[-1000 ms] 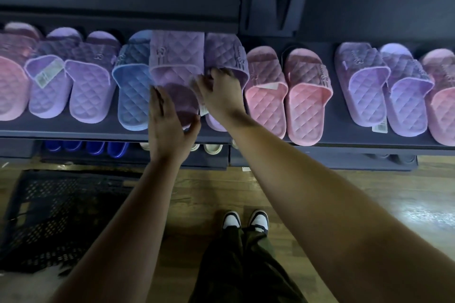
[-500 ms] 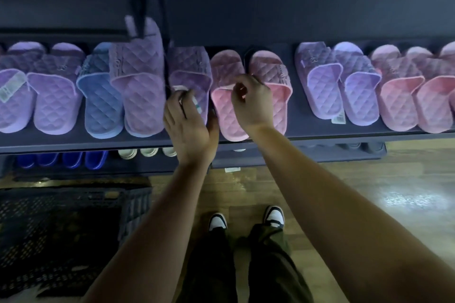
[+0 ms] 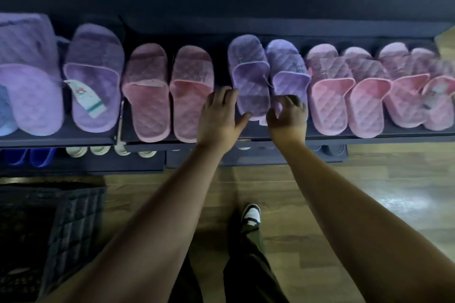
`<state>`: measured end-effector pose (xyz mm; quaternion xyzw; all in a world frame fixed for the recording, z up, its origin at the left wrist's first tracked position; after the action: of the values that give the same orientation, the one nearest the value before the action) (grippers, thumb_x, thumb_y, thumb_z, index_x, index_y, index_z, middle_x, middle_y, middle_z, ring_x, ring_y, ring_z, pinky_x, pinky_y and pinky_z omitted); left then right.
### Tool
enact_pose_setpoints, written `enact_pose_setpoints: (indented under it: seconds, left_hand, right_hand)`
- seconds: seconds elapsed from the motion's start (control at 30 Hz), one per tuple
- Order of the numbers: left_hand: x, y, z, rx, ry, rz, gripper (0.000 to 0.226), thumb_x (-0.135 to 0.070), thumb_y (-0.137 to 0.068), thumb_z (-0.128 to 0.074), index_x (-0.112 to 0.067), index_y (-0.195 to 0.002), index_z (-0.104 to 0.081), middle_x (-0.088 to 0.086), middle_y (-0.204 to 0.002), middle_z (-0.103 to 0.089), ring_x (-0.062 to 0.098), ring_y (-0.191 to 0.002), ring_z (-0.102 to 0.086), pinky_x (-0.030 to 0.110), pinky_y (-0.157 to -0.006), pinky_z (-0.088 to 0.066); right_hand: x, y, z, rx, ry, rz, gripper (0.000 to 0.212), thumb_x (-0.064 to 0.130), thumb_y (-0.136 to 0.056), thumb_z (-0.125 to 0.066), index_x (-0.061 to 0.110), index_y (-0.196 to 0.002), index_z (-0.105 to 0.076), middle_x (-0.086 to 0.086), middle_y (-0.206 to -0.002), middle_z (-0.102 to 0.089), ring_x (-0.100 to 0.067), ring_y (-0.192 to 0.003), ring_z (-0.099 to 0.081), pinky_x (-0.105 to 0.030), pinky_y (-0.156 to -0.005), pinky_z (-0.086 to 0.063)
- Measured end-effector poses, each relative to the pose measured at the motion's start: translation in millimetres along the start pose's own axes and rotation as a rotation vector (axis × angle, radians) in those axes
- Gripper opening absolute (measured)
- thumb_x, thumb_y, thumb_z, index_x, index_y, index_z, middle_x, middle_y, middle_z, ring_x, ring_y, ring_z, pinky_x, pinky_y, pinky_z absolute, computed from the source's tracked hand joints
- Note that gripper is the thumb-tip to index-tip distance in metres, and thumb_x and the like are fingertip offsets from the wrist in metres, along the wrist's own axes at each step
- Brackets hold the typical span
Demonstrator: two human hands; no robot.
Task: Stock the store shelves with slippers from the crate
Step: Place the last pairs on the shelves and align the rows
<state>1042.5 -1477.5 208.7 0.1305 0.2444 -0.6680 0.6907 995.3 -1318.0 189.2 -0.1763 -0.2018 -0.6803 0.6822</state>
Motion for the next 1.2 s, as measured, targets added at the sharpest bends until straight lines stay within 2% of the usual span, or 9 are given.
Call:
enact_pose_setpoints:
  seconds: [0.2,0.3,0.4,0.63,0.73,0.87,1.0,1.1,1.2]
  left_hand:
    - [-13.4,-27.8,-60.3,0.167,0.011,0.147,0.083,-0.052,-0.078,-0.067,-0.017,-0.145,-0.031,0.008,-0.155,-0.021,0.038,-0.141,-0.021,0.049,-0.112,-0.030]
    - [-18.7,-33.8,-75.4,0.217,0.015,0.213,0.091,-0.051,-0.078,-0.069,-0.018,-0.149,-0.023,0.008,-0.159,-0.010,0.040,-0.144,-0.007,0.046,-0.113,-0.023]
    - [-19.3,-35.1,-83.0,0.222,-0.044,0.227,0.087,-0.043,-0.082,-0.068,-0.015,-0.149,-0.022,0.010,-0.159,-0.006,0.042,-0.143,-0.007,0.046,-0.113,-0.026]
    - [-12.8,-7.0,-73.3,0.230,-0.085,0.221,0.078,-0.037,-0.082,-0.066,-0.007,-0.145,-0.031,0.013,-0.158,-0.011,0.043,-0.137,-0.020,0.049,-0.107,-0.033]
    - [-2.1,6.0,-64.0,0.223,-0.108,0.212,0.071,-0.042,-0.084,-0.063,-0.005,-0.140,-0.040,0.014,-0.155,-0.023,0.043,-0.138,-0.023,0.050,-0.109,-0.030]
    - [10.3,29.2,-37.1,0.045,-0.238,0.079,0.052,-0.048,-0.091,-0.044,-0.011,-0.124,-0.059,0.014,-0.142,-0.048,0.036,-0.135,-0.037,0.049,-0.107,-0.033]
    - [43.5,52.0,-8.1,-0.076,-0.313,0.198,0.045,-0.037,-0.094,-0.045,-0.013,-0.131,-0.054,0.013,-0.140,-0.048,0.037,-0.129,-0.043,0.051,-0.101,-0.037]
    - [69.1,58.8,8.8,-0.078,-0.359,0.272,0.044,-0.033,-0.094,-0.044,-0.012,-0.132,-0.051,0.013,-0.140,-0.047,0.037,-0.130,-0.042,0.052,-0.100,-0.037]
    - [95.9,66.0,22.0,-0.028,-0.404,0.409,0.051,-0.034,-0.094,-0.041,-0.013,-0.140,-0.043,0.015,-0.147,-0.038,0.041,-0.136,-0.032,0.058,-0.103,-0.031]
  right_hand:
    - [-44.1,-16.1,1.4,0.133,0.080,0.074,0.043,0.023,-0.079,-0.066,0.011,-0.121,-0.060,-0.008,-0.138,-0.047,-0.035,-0.131,-0.031,-0.040,-0.104,-0.034]
    - [-48.4,-21.2,-1.8,0.132,0.088,0.081,0.050,0.025,-0.074,-0.069,0.013,-0.121,-0.060,-0.010,-0.141,-0.044,-0.038,-0.132,-0.028,-0.042,-0.106,-0.033]
    - [-47.8,-24.1,-1.6,0.107,0.113,0.080,0.051,0.028,-0.074,-0.070,0.016,-0.123,-0.060,-0.012,-0.140,-0.043,-0.039,-0.132,-0.028,-0.040,-0.105,-0.033]
    - [-33.1,-12.5,-0.5,0.079,0.063,0.104,0.039,0.036,-0.077,-0.067,0.024,-0.115,-0.066,-0.003,-0.134,-0.052,-0.040,-0.119,-0.036,-0.043,-0.090,-0.043]
    - [-21.4,-1.1,-7.2,0.083,0.036,0.151,0.046,0.042,-0.071,-0.059,0.020,-0.111,-0.067,-0.002,-0.130,-0.055,-0.042,-0.116,-0.037,-0.042,-0.087,-0.045]
    - [-15.0,2.5,-12.5,0.069,0.108,0.140,0.042,0.041,-0.074,-0.067,0.021,-0.110,-0.065,-0.007,-0.127,-0.053,-0.042,-0.116,-0.039,-0.049,-0.090,-0.040]
    - [22.6,12.2,-5.7,-0.136,0.045,0.369,0.019,0.024,-0.074,-0.065,0.012,-0.089,-0.067,-0.013,-0.101,-0.060,-0.037,-0.097,-0.052,-0.043,-0.077,-0.045]
    - [57.0,23.4,-23.0,-0.032,-0.137,0.475,0.013,0.014,-0.078,-0.061,0.007,-0.087,-0.067,-0.014,-0.096,-0.060,-0.036,-0.090,-0.056,-0.040,-0.081,-0.044]
    - [81.0,34.4,-55.8,0.202,-0.231,0.458,0.021,0.012,-0.078,-0.067,0.003,-0.097,-0.068,-0.018,-0.100,-0.060,-0.038,-0.090,-0.061,-0.043,-0.072,-0.053]
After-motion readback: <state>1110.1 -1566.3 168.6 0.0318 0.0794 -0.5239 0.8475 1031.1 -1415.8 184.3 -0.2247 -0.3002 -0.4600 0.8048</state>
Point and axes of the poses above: each hand's wrist, its own y-axis away from the middle knuckle, its own z-axis out of the back of the hand, x = y × z, the point moved 7 cm from there along -y, towards the middle knuckle
